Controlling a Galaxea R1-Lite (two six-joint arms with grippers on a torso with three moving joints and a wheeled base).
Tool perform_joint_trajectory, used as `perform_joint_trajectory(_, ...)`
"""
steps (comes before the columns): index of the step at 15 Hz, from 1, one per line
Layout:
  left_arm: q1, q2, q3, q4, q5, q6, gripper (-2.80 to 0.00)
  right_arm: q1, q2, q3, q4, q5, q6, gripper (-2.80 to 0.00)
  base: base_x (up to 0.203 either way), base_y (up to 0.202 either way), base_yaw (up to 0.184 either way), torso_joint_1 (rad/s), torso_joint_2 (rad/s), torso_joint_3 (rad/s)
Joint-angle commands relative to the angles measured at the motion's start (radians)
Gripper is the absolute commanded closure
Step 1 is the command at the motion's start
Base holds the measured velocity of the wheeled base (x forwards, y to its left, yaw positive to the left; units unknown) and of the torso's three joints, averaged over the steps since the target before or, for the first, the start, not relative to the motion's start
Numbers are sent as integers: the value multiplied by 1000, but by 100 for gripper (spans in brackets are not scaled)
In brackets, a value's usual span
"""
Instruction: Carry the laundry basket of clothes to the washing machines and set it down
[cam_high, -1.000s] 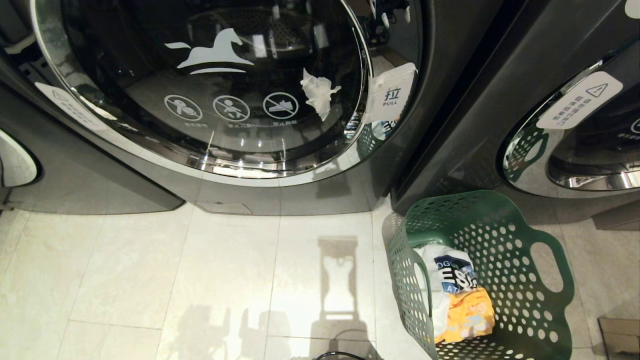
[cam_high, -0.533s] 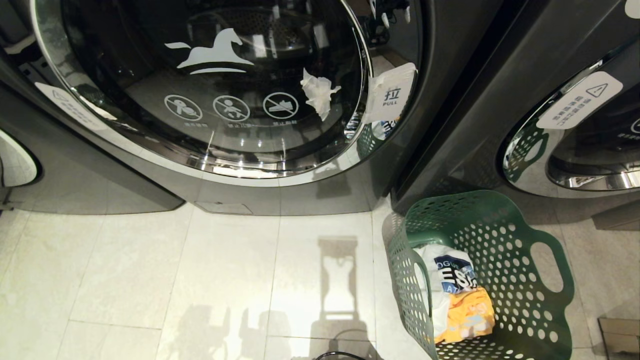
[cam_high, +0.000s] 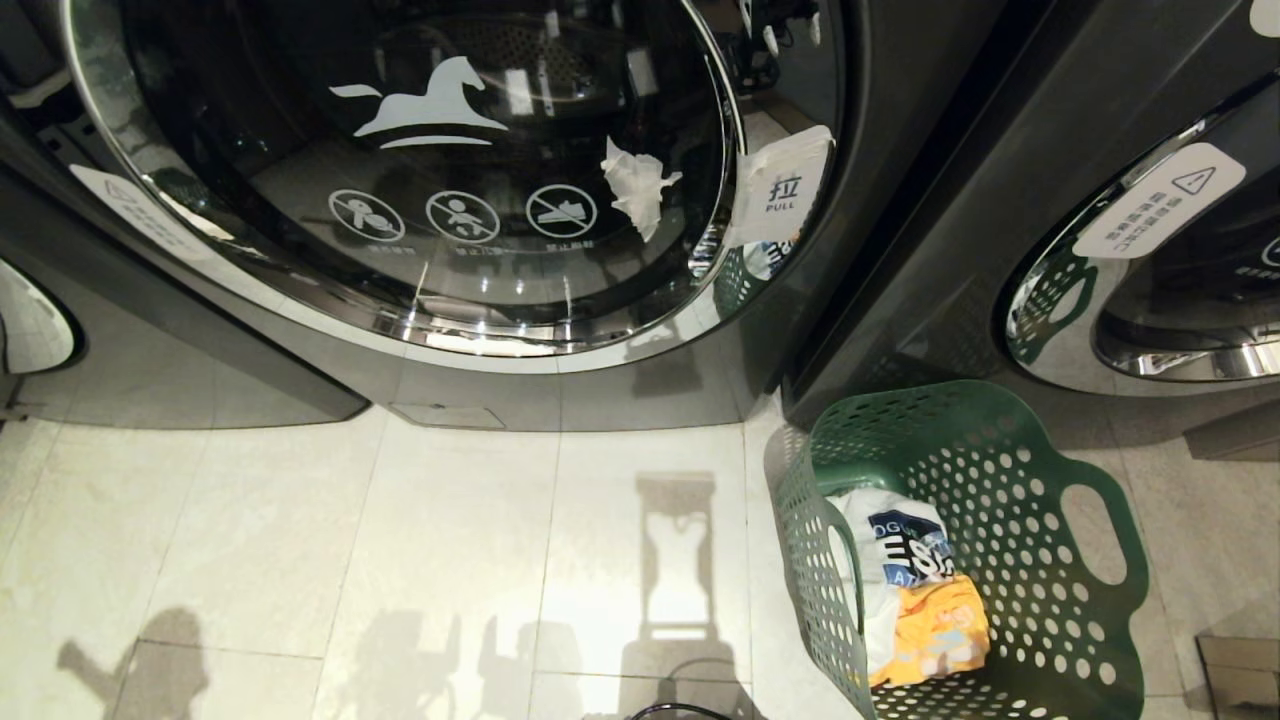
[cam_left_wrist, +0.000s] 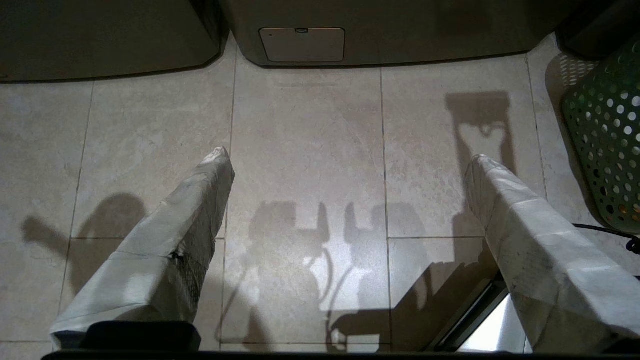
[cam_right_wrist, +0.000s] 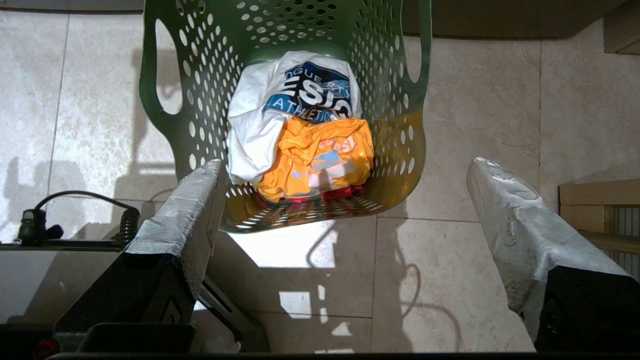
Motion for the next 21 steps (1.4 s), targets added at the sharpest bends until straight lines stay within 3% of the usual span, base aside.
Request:
perform_joint_trajectory(1, 0, 0, 0, 0, 0, 0, -280, 0, 1, 0, 1, 0, -1, -280, 0, 0, 0, 0, 0, 0)
perform_joint_trajectory(21, 0, 0, 0, 0, 0, 2, -280, -2, 0, 0, 2, 0, -1, -280, 0, 0, 0, 0, 0, 0)
